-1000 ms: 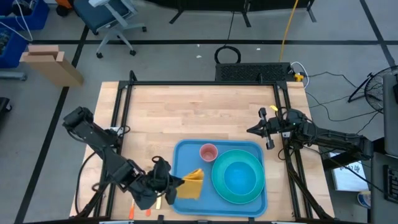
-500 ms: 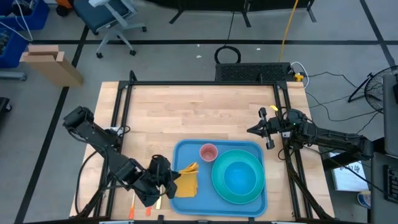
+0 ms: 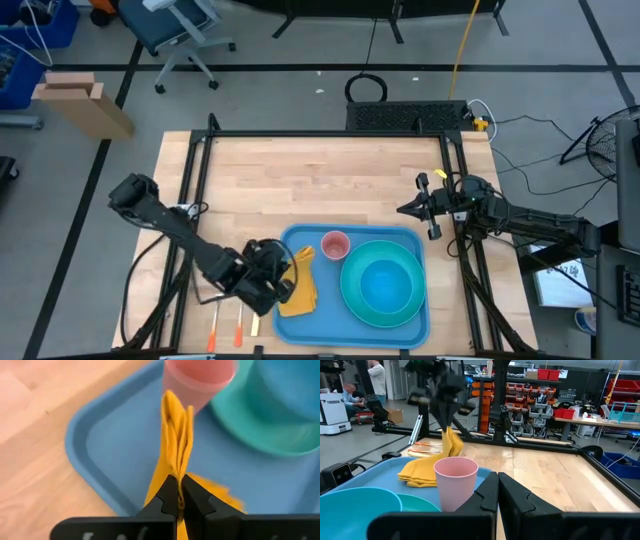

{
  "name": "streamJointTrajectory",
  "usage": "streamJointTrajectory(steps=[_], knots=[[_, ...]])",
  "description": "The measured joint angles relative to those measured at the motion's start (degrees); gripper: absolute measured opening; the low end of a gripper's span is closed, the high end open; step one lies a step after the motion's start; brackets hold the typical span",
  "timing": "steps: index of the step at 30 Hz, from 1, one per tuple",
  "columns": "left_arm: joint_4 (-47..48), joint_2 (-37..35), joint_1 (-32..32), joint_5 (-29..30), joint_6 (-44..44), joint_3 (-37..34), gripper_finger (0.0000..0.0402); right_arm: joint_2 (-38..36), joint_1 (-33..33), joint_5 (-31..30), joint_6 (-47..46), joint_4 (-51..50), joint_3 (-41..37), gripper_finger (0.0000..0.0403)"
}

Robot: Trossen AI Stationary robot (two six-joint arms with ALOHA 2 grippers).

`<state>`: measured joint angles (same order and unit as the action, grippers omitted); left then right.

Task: Set up tray
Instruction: Put the yellow napkin to the left of the blue tray

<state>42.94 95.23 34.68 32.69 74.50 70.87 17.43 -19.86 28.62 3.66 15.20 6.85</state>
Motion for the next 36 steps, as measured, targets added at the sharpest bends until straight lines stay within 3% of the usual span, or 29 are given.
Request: streamJointTrajectory(steps=[7, 15, 31, 36], knots=[[0.44, 4.31, -4.64, -4.43, -6.91, -0.04, 0.0005, -0.02, 0.00, 0.00, 0.00, -0.02, 0.00, 0.0000], [5.49, 4.58, -7.92, -4.27, -9.10, -0.04, 0.0008, -0.01, 0.00, -0.01, 0.00, -0.04, 0.00, 0.0000], [14.75, 1.50, -9.26, -4.64, -11.43, 0.04, 0.0145, 0.00, 0.02, -0.02, 0.00, -0.46, 0.00, 0.0000], [11.02, -0.70, -7.60, -5.88, -16.95, 0.04, 0.0184, -0.02, 0.02, -0.02, 0.00, -0.37, 0.00, 0.0000]])
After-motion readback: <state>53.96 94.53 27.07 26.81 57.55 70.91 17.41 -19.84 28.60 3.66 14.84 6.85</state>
